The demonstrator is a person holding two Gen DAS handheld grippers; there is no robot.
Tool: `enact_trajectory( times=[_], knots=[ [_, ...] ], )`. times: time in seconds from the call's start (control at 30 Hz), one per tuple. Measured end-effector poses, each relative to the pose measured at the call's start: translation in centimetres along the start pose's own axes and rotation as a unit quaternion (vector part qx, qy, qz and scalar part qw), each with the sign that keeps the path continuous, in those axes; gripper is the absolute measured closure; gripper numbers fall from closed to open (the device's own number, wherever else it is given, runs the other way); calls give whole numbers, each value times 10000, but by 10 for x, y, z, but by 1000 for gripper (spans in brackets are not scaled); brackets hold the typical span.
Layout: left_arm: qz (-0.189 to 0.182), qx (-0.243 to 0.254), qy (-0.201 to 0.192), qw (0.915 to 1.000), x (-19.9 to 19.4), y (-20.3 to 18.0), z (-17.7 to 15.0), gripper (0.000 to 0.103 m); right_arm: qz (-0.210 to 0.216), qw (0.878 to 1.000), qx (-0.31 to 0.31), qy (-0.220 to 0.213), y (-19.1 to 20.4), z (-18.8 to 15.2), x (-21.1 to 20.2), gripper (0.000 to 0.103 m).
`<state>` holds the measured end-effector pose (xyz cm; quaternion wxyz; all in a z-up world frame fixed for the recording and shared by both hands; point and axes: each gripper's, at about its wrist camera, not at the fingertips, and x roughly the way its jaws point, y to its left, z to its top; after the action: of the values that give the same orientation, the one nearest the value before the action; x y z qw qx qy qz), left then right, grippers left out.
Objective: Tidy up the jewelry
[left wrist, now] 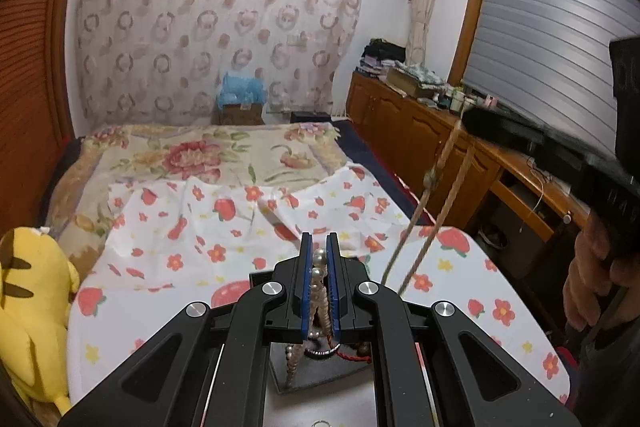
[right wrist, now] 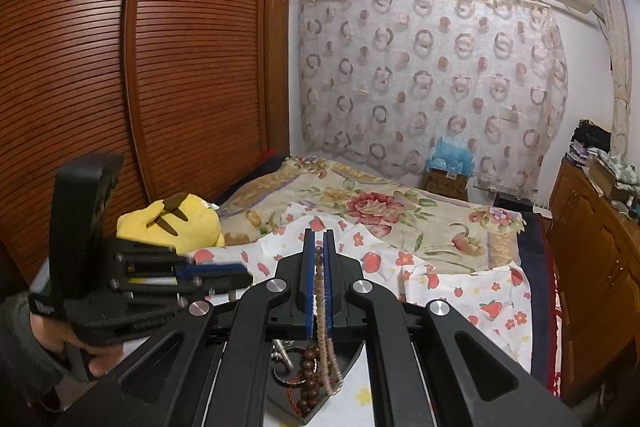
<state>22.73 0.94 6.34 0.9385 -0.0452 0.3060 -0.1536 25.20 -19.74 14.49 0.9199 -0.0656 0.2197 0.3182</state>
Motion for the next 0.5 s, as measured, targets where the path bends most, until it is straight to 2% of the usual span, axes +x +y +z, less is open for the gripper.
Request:
enact_trajectory(
  times=[0.33, 0.5],
  knots=[
    [71, -116, 260, 9996, 20, 12, -22, 97, -122, 9997, -28, -226, -6, 15, -4, 98],
    [67, -132, 334, 9993, 24, 15, -29, 97, -161, 9997, -62, -156, -7, 14, 3, 98]
  ],
)
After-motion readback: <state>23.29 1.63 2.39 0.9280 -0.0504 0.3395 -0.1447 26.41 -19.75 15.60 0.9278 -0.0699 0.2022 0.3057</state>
